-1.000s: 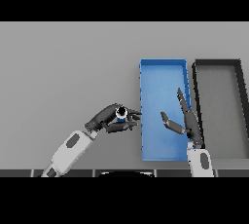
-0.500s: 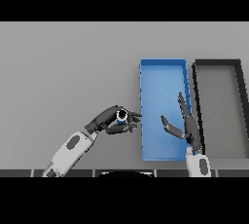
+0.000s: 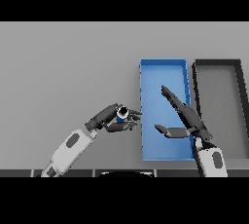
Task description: Pick up the blue pipe and place it into the blue bin.
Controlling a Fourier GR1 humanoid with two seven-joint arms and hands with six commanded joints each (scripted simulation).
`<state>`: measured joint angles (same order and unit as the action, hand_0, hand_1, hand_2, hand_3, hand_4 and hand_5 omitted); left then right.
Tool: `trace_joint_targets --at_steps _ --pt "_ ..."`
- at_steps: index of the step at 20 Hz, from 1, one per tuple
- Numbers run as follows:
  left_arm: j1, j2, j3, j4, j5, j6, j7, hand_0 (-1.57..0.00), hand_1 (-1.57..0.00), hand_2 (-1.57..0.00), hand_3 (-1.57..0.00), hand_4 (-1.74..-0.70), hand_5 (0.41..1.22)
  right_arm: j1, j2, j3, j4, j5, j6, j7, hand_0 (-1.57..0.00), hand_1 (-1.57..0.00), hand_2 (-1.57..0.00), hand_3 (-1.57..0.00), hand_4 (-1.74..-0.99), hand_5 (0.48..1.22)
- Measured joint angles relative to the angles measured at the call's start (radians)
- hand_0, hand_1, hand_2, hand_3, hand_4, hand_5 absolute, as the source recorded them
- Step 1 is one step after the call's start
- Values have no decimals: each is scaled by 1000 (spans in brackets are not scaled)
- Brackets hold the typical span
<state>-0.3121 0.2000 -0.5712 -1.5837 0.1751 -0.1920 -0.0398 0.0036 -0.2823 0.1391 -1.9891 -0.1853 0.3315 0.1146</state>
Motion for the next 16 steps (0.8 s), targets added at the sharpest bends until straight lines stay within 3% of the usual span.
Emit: trace_joint_targets --at_steps 4,8,11,16 --pt "9 2 -4 9 -9 -3 -3 -1571 -1571 -1571 -1437 -1732 1221 -112 -39 61 -53 -71 60 104 1 1 1 1 -1297 522" --pt "-3 -2 -3 15 -16 0 4 -1571 -1571 -1571 -1437 -1732 1221 -249 -39 119 -46 -115 95 199 1 1 1 1 -1303 532" --pt "-7 -4 4 21 -3 -7 -5 -1571 -1571 -1571 -1441 -1731 1221 -327 -32 155 -15 -111 133 222 1 1 1 1 -1282 530" --pt "-14 -11 5 41 14 -37 -27 -1571 -1571 -1571 -1504 -1730 1221 -438 40 211 69 -101 155 265 1 1 1 1 -1233 528"
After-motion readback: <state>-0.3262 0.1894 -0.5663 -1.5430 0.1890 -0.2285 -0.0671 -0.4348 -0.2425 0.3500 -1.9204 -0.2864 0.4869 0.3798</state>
